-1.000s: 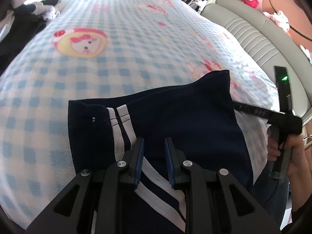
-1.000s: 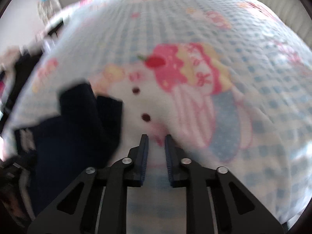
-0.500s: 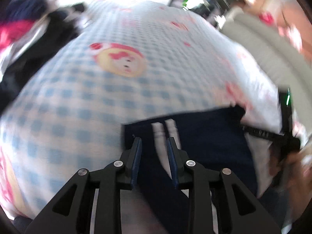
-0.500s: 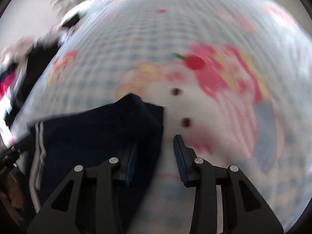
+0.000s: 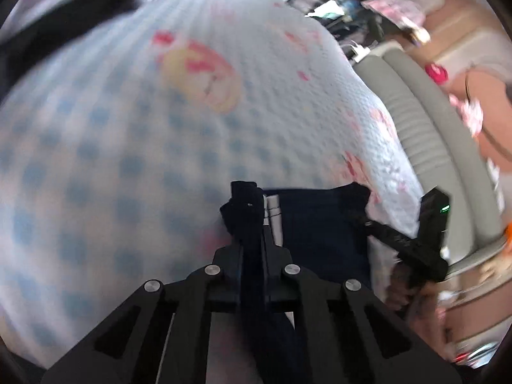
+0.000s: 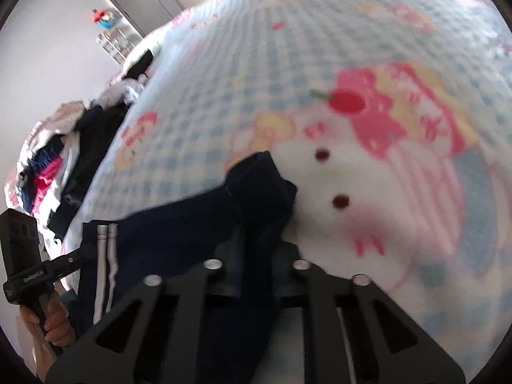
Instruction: Fold clothes
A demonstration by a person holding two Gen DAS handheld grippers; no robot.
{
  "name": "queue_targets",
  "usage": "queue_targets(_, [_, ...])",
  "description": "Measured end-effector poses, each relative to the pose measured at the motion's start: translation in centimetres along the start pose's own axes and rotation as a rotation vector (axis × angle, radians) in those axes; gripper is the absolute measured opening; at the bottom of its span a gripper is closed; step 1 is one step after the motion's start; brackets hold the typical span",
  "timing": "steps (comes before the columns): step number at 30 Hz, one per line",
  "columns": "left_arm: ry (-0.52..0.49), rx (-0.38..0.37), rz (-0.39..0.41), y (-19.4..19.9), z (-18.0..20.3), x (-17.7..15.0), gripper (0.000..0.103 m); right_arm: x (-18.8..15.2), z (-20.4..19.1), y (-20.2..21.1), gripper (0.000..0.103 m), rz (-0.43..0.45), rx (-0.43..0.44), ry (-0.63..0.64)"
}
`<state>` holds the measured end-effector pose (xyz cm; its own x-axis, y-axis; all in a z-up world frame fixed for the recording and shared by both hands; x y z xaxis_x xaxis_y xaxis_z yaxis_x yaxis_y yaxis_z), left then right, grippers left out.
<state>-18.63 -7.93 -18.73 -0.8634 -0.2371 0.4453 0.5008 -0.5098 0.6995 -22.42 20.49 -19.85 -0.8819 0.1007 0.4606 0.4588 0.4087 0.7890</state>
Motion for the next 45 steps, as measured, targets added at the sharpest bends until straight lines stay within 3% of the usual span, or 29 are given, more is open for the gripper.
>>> queue_targets(5, [-0.059,-0.002,0.066,0.1,2.4,3.6,0.011,2.9,0.6,4.8,0.011,0.164,0.031,-0.063])
queue_targets(7, [-0.024,0.054,0.062,-0.1,1.8,3.8,0.024,3.2,1.6,4.2,0.021,0.112,-0.011,-0.088])
queue_targets(8, [0.001,0.088,0.055,-0.2,1.3,3.7,0.038,3.3,2.1,4.0,0.032,0.088,-0.032,-0.100])
queue_targets(10, [0.039,0.134,0.063,0.2,0.7,3.2,0.036,2.2,2.5,4.4,0.035,0.075,-0.073,-0.103])
queue_targets(12, [0.030,0.076,0.132,2.5,2.0,1.2,0.036,0.6,2.5,5.9,0.035,0.109,-0.091,-0.109])
queue_targets(14, [0.022,0.015,0.148,3.7,3.6,-1.0,0.036,-1.5,2.2,8.1,0.035,0.157,-0.070,-0.123])
queue_targets(18, [0.002,0.031,0.086,3.1,4.7,-5.1,0.035,-6.7,-1.6,7.9,0.035,0.088,0.043,-0.117])
queue_targets(22, [0.013,0.101,0.025,1.9,4.3,-8.6,0.031,-10.6,-4.1,7.0,0.035,0.042,0.032,-0.057])
queue_targets(23, [0.016,0.119,0.009,1.6,4.2,-9.5,0.024,-11.3,-4.2,6.8,0.035,0.037,0.026,-0.042])
queue_targets(24, [0.019,0.137,0.000,1.4,4.0,-10.1,0.023,-11.8,-4.2,6.6,0.032,0.036,0.010,-0.022])
queue_targets(26, [0.040,0.152,0.011,2.1,3.4,-10.1,0.025,-12.7,-3.4,6.1,0.023,0.029,-0.055,0.013])
queue_targets(28, [0.074,0.145,0.046,3.3,2.8,-10.0,0.023,-13.0,-2.0,6.7,0.023,0.030,-0.054,-0.047])
queue_targets(31, [0.125,0.000,0.083,4.5,3.2,-10.0,0.023,-13.4,-0.9,8.2,0.036,0.052,-0.054,-0.100])
queue_targets(33, [0.089,-0.035,0.092,4.6,4.4,-10.4,0.026,-13.6,-1.4,8.7,0.040,0.059,-0.029,-0.091])
queue_targets(35, [0.044,-0.008,0.069,3.8,5.6,-10.8,0.026,-13.8,-2.3,8.8,0.041,0.053,-0.013,-0.074])
queue_targets(39, [0.051,0.155,0.026,3.0,4.8,-12.0,0.022,-14.4,-3.8,7.5,0.041,-0.001,-0.071,-0.001])
queue_targets(42, [0.121,0.153,0.027,3.8,3.3,-12.7,0.022,-14.9,-4.1,7.1,0.041,-0.009,-0.140,0.044])
queue_targets(45, [0.151,0.043,0.069,5.0,3.5,-12.7,0.020,-15.0,-3.9,7.8,0.041,0.003,-0.159,0.044])
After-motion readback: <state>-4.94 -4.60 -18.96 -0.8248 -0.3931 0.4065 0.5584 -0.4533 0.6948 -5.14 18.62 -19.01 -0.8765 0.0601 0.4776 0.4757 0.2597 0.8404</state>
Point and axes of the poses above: each gripper's, at about its wrist camera, not at the fingertips, and y roughly against the way its jaws point, z to its right, x to its top, the point moved 3 cm from there along -y, roughly the way its jaws point, and after that the axes turned 1 degree about -y, right-handed, at the moved point
